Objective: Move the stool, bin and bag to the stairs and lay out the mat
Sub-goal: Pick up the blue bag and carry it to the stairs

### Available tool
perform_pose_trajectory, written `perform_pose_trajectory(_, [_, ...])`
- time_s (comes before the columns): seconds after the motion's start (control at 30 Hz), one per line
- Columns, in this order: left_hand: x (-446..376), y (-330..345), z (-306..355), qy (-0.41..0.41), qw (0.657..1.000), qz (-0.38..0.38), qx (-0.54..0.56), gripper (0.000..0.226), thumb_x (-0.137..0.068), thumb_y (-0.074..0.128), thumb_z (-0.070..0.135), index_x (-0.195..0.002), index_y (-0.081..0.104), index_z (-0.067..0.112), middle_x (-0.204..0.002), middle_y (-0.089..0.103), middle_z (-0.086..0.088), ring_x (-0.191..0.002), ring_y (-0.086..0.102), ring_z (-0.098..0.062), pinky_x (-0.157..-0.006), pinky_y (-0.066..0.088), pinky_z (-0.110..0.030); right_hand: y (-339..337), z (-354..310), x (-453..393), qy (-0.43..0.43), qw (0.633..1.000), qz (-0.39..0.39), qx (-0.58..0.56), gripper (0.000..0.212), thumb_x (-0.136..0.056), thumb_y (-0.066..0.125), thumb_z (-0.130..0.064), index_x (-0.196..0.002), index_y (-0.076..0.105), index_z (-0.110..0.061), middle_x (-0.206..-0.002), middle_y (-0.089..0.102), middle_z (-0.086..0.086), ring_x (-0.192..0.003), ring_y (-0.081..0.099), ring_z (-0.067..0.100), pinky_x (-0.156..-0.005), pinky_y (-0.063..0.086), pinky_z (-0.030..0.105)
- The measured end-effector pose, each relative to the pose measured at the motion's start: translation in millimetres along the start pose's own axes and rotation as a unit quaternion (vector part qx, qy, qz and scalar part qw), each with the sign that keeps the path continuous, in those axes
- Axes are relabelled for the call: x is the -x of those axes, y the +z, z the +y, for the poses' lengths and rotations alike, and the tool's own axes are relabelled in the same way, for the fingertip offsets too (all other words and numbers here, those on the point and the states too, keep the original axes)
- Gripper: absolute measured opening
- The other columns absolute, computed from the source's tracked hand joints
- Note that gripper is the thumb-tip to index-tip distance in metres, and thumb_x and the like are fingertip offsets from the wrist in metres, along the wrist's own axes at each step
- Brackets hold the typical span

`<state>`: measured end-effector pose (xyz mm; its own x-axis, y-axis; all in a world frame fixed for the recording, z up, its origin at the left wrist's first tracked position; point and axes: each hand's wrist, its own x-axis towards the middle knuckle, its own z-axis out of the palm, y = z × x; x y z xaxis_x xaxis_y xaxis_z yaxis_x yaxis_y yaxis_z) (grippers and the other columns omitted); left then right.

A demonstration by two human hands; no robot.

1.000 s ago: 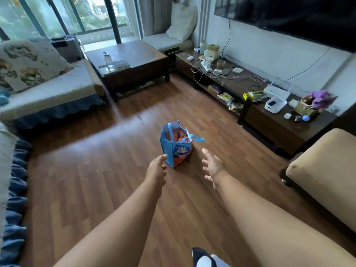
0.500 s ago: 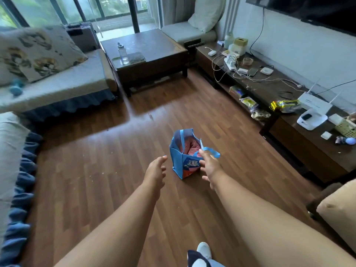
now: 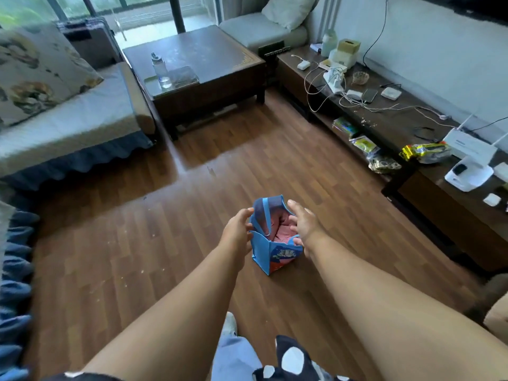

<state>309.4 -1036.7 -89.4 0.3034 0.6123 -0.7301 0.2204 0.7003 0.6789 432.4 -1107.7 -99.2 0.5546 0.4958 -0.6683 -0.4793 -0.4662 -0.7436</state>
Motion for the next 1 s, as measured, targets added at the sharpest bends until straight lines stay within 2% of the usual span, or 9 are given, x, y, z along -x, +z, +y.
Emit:
perform_pose_trajectory(0.1, [-44, -3, 39, -0.002, 0.999, -0.03, -0.038, 0.024, -0.089, 0.058, 0.041, -0.107, 0.062, 0.025, -0.118, 0.06, -0.005, -0.111, 0.057, -0.023, -0.093, 0.042, -0.036, 24, -22, -31, -0.007, 0.999, 0.035, -0.026, 0.035, -0.098, 0.05, -0.043, -0.122, 0.055, -0.018, -0.126, 0.06, 0.009, -0.109, 0.061, 0.025, -0.072, 0.047, 0.034])
perform_pose_trajectory(0.3, [-108, 6, 103, -0.004, 0.99, -0.084, -0.115, 0.014, -0.089, 0.058, 0.04, -0.097, 0.064, 0.03, -0.127, 0.058, -0.007, -0.117, 0.055, -0.024, -0.097, 0.039, -0.038, 53, -47, -87, -0.002, 0.995, 0.079, -0.056, 0.028, -0.09, 0.052, -0.056, -0.098, 0.053, -0.029, -0.132, 0.057, 0.006, -0.116, 0.057, 0.027, -0.096, 0.042, 0.043])
perform_pose_trajectory(0.43, [-135, 24, 119, -0.028, 0.984, -0.112, -0.136, 0.021, -0.088, 0.059, 0.04, -0.103, 0.064, 0.027, -0.128, 0.058, -0.006, -0.12, 0.054, -0.026, -0.084, 0.045, -0.034, 50, -56, -111, 0.006, 0.99, 0.107, -0.087, 0.028, -0.091, 0.052, -0.054, -0.1, 0.053, -0.028, -0.122, 0.061, 0.004, -0.11, 0.057, 0.027, -0.093, 0.042, 0.041])
perform_pose_trajectory(0.53, [-157, 42, 127, -0.04, 0.98, -0.125, -0.152, 0.022, -0.089, 0.057, 0.037, -0.107, 0.064, 0.026, -0.13, 0.056, -0.005, -0.125, 0.051, -0.025, -0.087, 0.046, -0.035, 38, -59, -136, 0.014, 0.986, 0.138, -0.089, 0.037, -0.09, 0.052, -0.056, -0.108, 0.056, -0.024, -0.128, 0.059, 0.008, -0.117, 0.056, 0.029, -0.101, 0.043, 0.046])
perform_pose_trajectory(0.67, [-187, 70, 147, -0.045, 0.973, -0.135, -0.179, 0.027, -0.094, 0.053, 0.03, -0.118, 0.061, 0.022, -0.137, 0.052, -0.008, -0.129, 0.048, -0.028, -0.068, 0.052, -0.03, 20, -70, -173, 0.032, 0.978, 0.171, -0.117, 0.034, -0.089, 0.052, -0.057, -0.105, 0.051, -0.026, -0.121, 0.057, 0.005, -0.105, 0.053, 0.024, -0.1, 0.042, 0.045])
perform_pose_trajectory(0.8, [-223, 88, 162, -0.022, 0.97, -0.133, -0.202, 0.036, -0.092, 0.055, 0.033, -0.124, 0.061, 0.02, -0.133, 0.055, -0.01, -0.12, 0.053, -0.026, -0.091, 0.04, -0.035, 15, -87, -206, 0.041, 0.976, 0.179, -0.12, 0.034, -0.089, 0.053, -0.056, -0.108, 0.051, -0.027, -0.111, 0.054, 0.001, -0.104, 0.051, 0.021, -0.1, 0.04, 0.043])
perform_pose_trajectory(0.9, [-244, 97, 166, -0.032, 0.964, -0.14, -0.222, 0.035, -0.09, 0.056, 0.036, -0.122, 0.062, 0.023, -0.132, 0.056, -0.007, -0.119, 0.053, -0.024, -0.099, 0.038, -0.04, 16, -95, -223, 0.041, 0.976, 0.182, -0.115, 0.04, -0.089, 0.052, -0.058, -0.115, 0.053, -0.028, -0.116, 0.055, 0.0, -0.106, 0.051, 0.02, -0.103, 0.04, 0.044])
perform_pose_trajectory(0.97, [-258, 102, 165, -0.053, 0.959, -0.152, -0.234, 0.033, -0.09, 0.056, 0.036, -0.12, 0.062, 0.024, -0.133, 0.056, -0.006, -0.121, 0.053, -0.025, -0.093, 0.043, -0.039, 17, -96, -234, 0.048, 0.973, 0.193, -0.115, 0.036, -0.089, 0.051, -0.058, -0.111, 0.053, -0.029, -0.122, 0.057, 0.003, -0.108, 0.052, 0.022, -0.105, 0.04, 0.045])
perform_pose_trajectory(1.0, [-261, 104, 164, -0.062, 0.957, -0.154, -0.24, 0.032, -0.091, 0.055, 0.035, -0.12, 0.062, 0.024, -0.134, 0.055, -0.006, -0.123, 0.052, -0.026, -0.082, 0.049, -0.034, 17, -94, -236, 0.053, 0.972, 0.199, -0.116, 0.033, -0.09, 0.051, -0.057, -0.107, 0.052, -0.028, -0.125, 0.058, 0.006, -0.111, 0.054, 0.025, -0.103, 0.04, 0.045])
